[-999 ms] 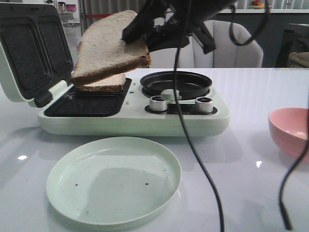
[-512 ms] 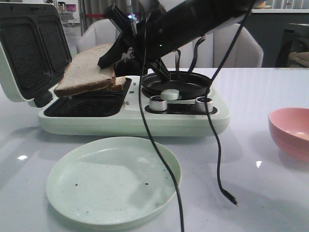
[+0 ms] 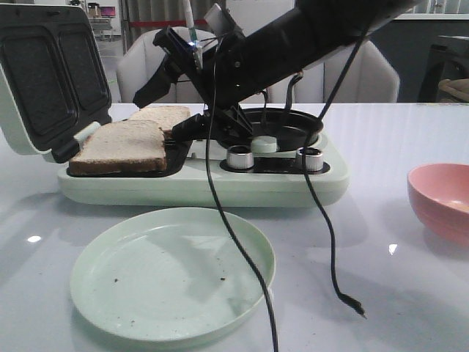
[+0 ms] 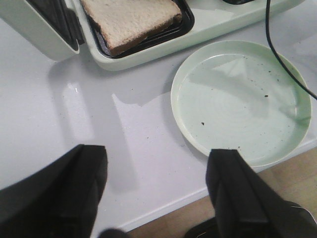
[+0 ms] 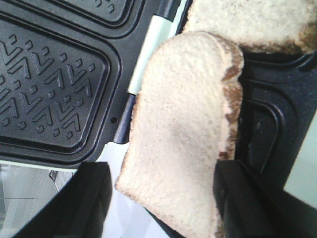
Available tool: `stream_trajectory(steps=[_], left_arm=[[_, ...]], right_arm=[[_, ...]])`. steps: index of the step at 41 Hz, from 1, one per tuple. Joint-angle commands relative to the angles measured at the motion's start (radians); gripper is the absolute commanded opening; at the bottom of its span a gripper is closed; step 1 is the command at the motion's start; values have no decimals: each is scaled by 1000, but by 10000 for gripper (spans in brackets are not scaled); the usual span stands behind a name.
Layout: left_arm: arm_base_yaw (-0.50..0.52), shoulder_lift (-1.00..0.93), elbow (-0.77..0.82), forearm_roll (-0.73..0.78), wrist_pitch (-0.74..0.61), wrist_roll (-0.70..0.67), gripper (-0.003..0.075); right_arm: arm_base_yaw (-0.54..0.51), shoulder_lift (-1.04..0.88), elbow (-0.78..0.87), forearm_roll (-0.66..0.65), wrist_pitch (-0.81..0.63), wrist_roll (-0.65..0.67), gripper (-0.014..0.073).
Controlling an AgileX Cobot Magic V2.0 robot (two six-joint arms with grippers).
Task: Make breakfast with bread and shrimp
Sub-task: 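Carry the bread with the right gripper and lay it in the sandwich maker, then release the bread and withdraw the right gripper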
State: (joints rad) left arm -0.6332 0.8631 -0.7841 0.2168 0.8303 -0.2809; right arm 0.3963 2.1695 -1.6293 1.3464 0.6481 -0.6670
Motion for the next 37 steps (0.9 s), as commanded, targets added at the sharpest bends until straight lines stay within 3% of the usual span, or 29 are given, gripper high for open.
stream_trajectory(steps=[1,8,16,30,37], left_arm=[[-8,-5,-25,9,-62,0,475],[-8,-5,-25,9,-62,0,475],[-8,-5,-25,9,-62,0,475],[-8,-5,-25,9,-62,0,475],[-8,-5,-25,9,-62,0,475]], right_arm=[[0,-68,-47,45,41,-14,554],[0,-115,-94,3,106,-14,554],[2,-239,-112,-211,112,-4,552],[2,-522,-91,-965,237,435,447],[2,-701,63,-1134,261,524,447]])
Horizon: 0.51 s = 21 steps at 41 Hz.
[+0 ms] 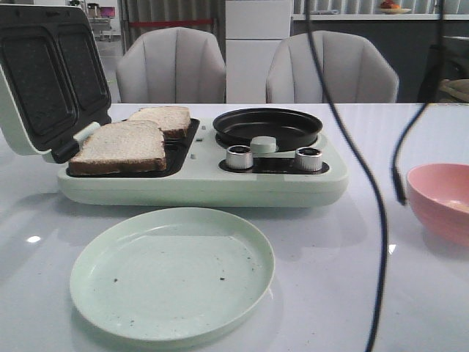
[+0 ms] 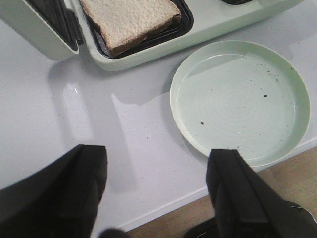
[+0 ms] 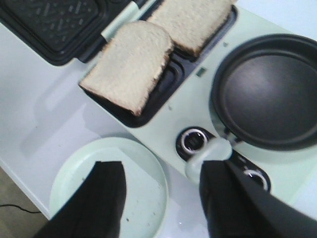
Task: Make breakfast with bread and shrimp
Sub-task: 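Release the bread and withdraw the right gripper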
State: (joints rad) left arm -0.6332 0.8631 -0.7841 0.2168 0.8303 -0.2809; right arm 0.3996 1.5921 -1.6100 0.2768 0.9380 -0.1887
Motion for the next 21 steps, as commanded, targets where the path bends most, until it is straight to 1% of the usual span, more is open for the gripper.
stream_trajectory(steps=[1,13,21], left_arm=[[-8,-5,-25,9,-62,0,475],[-8,-5,-25,9,-62,0,475],[-8,-5,-25,9,-62,0,475]], right_arm=[[-1,-157,71,-78,-34,54,447],[-1,-535,483,-241,-48,198,447],[-1,-782,696,-301,-47,282,447]])
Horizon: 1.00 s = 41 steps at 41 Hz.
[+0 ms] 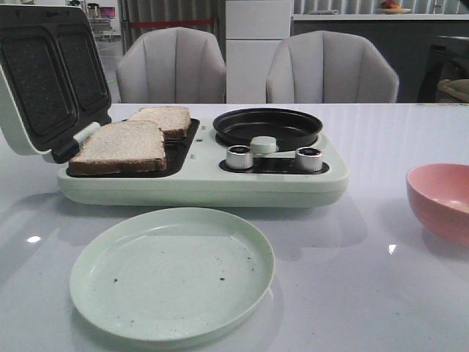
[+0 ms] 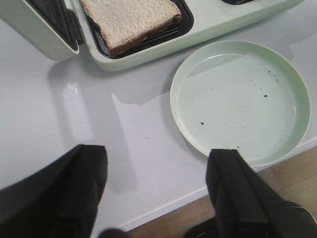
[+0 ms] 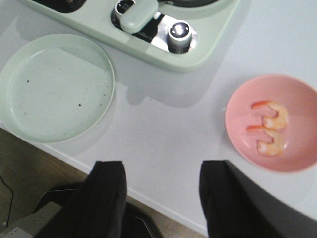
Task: Make breakfast with bread and shrimp
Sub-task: 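Release the bread and withdraw the right gripper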
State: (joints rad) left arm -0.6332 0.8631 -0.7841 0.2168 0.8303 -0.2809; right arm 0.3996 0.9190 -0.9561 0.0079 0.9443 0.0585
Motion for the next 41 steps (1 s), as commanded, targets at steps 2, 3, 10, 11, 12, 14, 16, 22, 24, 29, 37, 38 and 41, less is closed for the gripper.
stream_trajectory(steps=[2,3,10,11,12,14,16,22,24,29,37,38,41], left_arm=[[-8,-5,-25,9,-62,0,475],[-8,-5,-25,9,-62,0,475],[-8,-5,-25,9,-62,0,475],[-8,-5,-25,9,-62,0,475],[-8,-5,-25,9,-62,0,475],[-8,-5,-25,9,-62,0,475],[-8,-5,-25,9,-62,0,475],[-8,-5,-25,9,-60,0,475],[-8,-5,-25,9,-52,0,475],[-8,-5,-32,24,-26,15,475],[-6,40,-135,31,158,23,454],[-5,58,-150,36,193,23,444],[4,105,-195,61,252,23,412]], right_arm=[[-1,-172,91,-47,-50,41,447],[-1,-197,103,-49,-50,42,447],[-1,-367,218,-51,-46,44,447],[-1,-387,229,-52,-46,44,447],[-1,-401,243,-53,-46,44,447],[-1,-427,265,-56,-46,44,447],[-1,-445,280,-56,-46,44,447],[-1,-456,291,-56,-47,44,447],[-1,-456,291,-55,-46,44,447],[-1,-456,291,-55,-46,44,447],[-1,-456,291,-55,-46,44,447],[-1,-456,291,-55,-46,44,447],[-1,-456,291,-55,-46,44,447]])
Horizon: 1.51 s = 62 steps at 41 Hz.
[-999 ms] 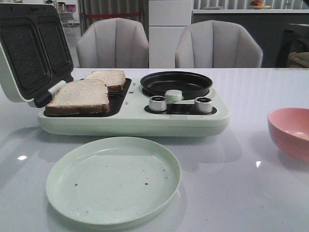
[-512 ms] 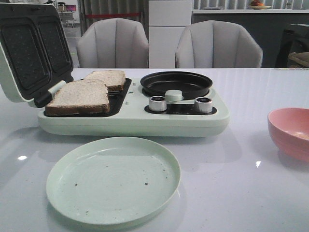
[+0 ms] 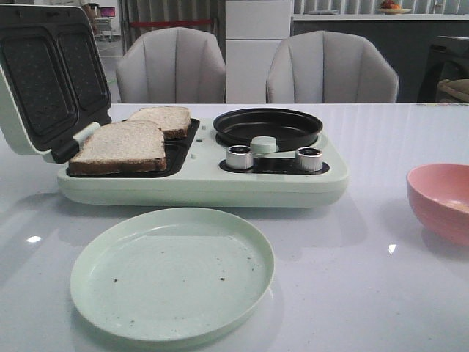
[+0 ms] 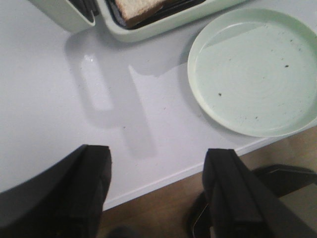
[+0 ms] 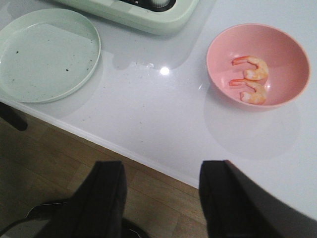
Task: Make breakfast with bread and shrimp
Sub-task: 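Release the bread and withdraw the right gripper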
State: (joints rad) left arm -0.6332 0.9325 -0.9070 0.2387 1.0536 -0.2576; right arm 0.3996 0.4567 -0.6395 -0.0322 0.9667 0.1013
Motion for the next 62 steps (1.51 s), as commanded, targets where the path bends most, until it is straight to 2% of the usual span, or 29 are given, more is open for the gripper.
stream_trajectory(steps=[1,7,13,22,30,35,42,47,56,62], left_arm=[[12,55,-87,51,38,-1,398],[103,148,-144,75,48,22,321],[278,222,-189,43,46,105,277],[605,306,-259,-219,-35,315,210],[806,417,-358,-442,-74,446,121],[863,512,-450,-494,-98,450,100],[869,655,-609,-542,-119,462,100],[869,757,-728,-635,-128,462,100],[869,906,-872,-866,-63,469,100],[869,925,-888,-1097,-6,635,100]], right_arm=[[-1,6,-26,-14,-68,1,447],[-1,6,-26,-14,-68,1,447],[-1,6,-26,-14,-68,1,447],[-1,6,-26,-14,-68,1,447],[-1,6,-26,-14,-68,1,447],[-1,6,-26,-14,-68,1,447],[-1,6,-26,-14,-68,1,447],[-1,6,-26,-14,-68,1,447],[-1,6,-26,-14,-68,1,447],[-1,6,-26,-14,-68,1,447]])
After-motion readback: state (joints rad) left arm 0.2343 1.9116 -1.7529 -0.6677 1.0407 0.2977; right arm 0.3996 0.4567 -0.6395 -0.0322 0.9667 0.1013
